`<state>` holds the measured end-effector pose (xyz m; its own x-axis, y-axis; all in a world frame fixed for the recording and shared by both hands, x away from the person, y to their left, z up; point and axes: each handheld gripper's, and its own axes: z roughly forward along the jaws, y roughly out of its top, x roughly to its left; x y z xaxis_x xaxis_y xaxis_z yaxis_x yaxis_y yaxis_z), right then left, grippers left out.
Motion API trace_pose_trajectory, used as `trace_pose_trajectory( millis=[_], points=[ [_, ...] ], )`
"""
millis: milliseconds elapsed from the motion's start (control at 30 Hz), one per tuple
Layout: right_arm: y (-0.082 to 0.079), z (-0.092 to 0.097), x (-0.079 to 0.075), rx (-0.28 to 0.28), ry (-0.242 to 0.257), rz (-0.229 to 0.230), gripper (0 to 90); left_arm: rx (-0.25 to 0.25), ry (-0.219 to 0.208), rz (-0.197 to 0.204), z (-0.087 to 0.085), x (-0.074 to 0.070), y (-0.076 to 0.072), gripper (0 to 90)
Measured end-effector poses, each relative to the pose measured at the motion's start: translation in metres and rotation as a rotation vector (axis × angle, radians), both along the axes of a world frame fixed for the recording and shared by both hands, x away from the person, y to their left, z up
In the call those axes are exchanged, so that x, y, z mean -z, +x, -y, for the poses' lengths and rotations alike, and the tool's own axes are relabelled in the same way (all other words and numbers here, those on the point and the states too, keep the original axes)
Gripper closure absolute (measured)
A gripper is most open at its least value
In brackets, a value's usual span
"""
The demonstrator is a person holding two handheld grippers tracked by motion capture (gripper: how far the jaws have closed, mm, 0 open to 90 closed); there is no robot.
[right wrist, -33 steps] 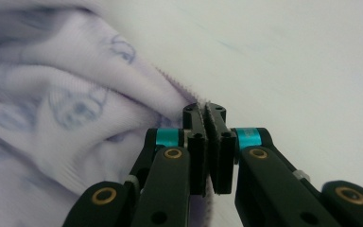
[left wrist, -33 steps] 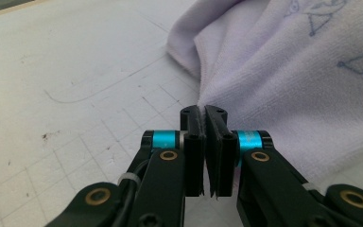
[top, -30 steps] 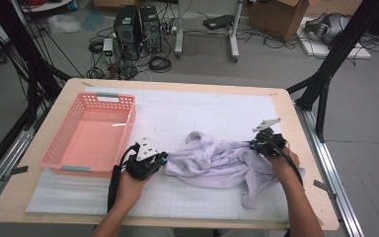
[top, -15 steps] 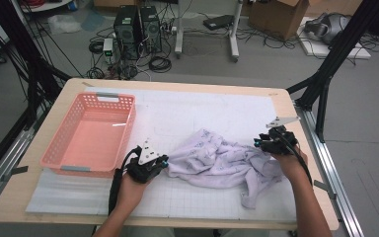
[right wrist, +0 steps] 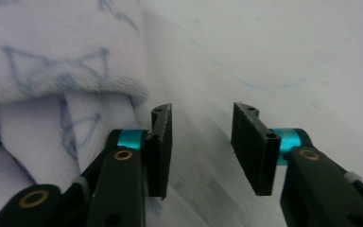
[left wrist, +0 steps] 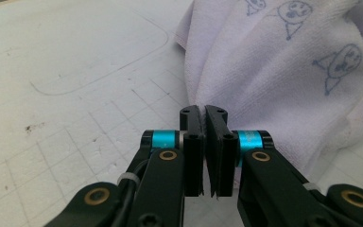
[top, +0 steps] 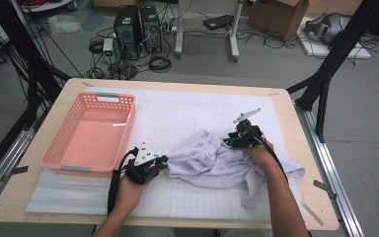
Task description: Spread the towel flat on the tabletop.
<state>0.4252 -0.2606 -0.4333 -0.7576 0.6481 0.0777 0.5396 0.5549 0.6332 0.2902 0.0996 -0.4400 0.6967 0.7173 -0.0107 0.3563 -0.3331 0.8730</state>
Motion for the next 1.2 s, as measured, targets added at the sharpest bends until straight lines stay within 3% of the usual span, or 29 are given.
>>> trace_pose_trajectory(
  millis=[167, 233, 267, 300, 367, 400, 533, 633, 733, 767, 800, 867, 1033, 1067, 1100, 1167, 1200],
  points=[
    [-0.005, -0.015, 0.001, -0.119, 0.073, -0.050, 56.6, -0.001, 0.000, -0.005, 0.000, 0.001, 0.001, 85.2],
    [-0.008, -0.025, 0.002, -0.171, 0.065, -0.065, 55.1, -0.004, -0.002, -0.008, 0.000, 0.002, 0.001, 85.2],
    [-0.010, -0.030, 0.001, -0.181, 0.037, -0.044, 57.2, -0.003, -0.002, -0.008, 0.000, 0.002, 0.001, 85.2],
    [-0.011, -0.032, 0.000, -0.188, 0.010, -0.030, 64.3, -0.003, -0.002, -0.009, 0.000, 0.002, 0.001, 85.2],
    [-0.013, -0.035, -0.001, -0.220, -0.021, -0.021, 89.4, -0.005, -0.001, -0.007, 0.000, 0.002, 0.001, 85.2],
    [-0.013, -0.036, -0.001, -0.233, -0.025, -0.016, 89.5, -0.005, -0.002, -0.006, 0.000, 0.002, 0.000, 85.2],
    [-0.011, -0.032, -0.004, -0.194, -0.013, 0.010, 90.0, -0.010, -0.007, -0.003, -0.002, 0.001, 0.000, 85.2],
    [-0.006, -0.021, -0.011, -0.111, 0.057, 0.047, 90.0, -0.013, -0.014, 0.000, -0.003, 0.001, 0.000, 85.2],
    [-0.003, -0.015, -0.016, -0.080, 0.106, 0.055, 90.0, -0.014, -0.011, -0.001, -0.004, 0.001, 0.000, 85.2],
    [-0.002, -0.016, -0.017, -0.080, 0.100, 0.055, 89.3, -0.013, -0.010, -0.001, -0.004, 0.001, 0.000, 85.2],
    [-0.002, -0.017, -0.017, -0.086, 0.101, 0.050, 82.7, -0.014, -0.013, -0.002, -0.004, 0.001, 0.000, 85.2],
    [0.000, -0.020, -0.015, -0.083, 0.123, 0.001, 59.4, -0.013, -0.012, -0.003, -0.004, 0.001, 0.000, 85.2],
    [-0.003, -0.032, -0.004, -0.168, 0.156, -0.097, 47.1, -0.012, -0.011, -0.005, -0.003, 0.002, 0.000, 84.9],
    [-0.005, -0.037, -0.002, -0.191, 0.135, -0.103, 47.1, -0.010, -0.010, -0.006, -0.003, 0.002, 0.000, 84.9],
    [-0.007, -0.043, 0.000, -0.204, 0.092, -0.084, 48.9, -0.010, -0.012, -0.007, -0.002, 0.003, 0.000, 84.9],
    [-0.010, -0.051, -0.001, -0.239, 0.048, -0.073, 73.5, -0.009, -0.005, -0.004, -0.002, 0.003, 0.000, 84.9],
    [-0.011, -0.055, -0.003, -0.257, 0.016, -0.061, 78.6, -0.011, -0.005, -0.004, -0.002, 0.003, 0.000, 85.0]
  ],
)
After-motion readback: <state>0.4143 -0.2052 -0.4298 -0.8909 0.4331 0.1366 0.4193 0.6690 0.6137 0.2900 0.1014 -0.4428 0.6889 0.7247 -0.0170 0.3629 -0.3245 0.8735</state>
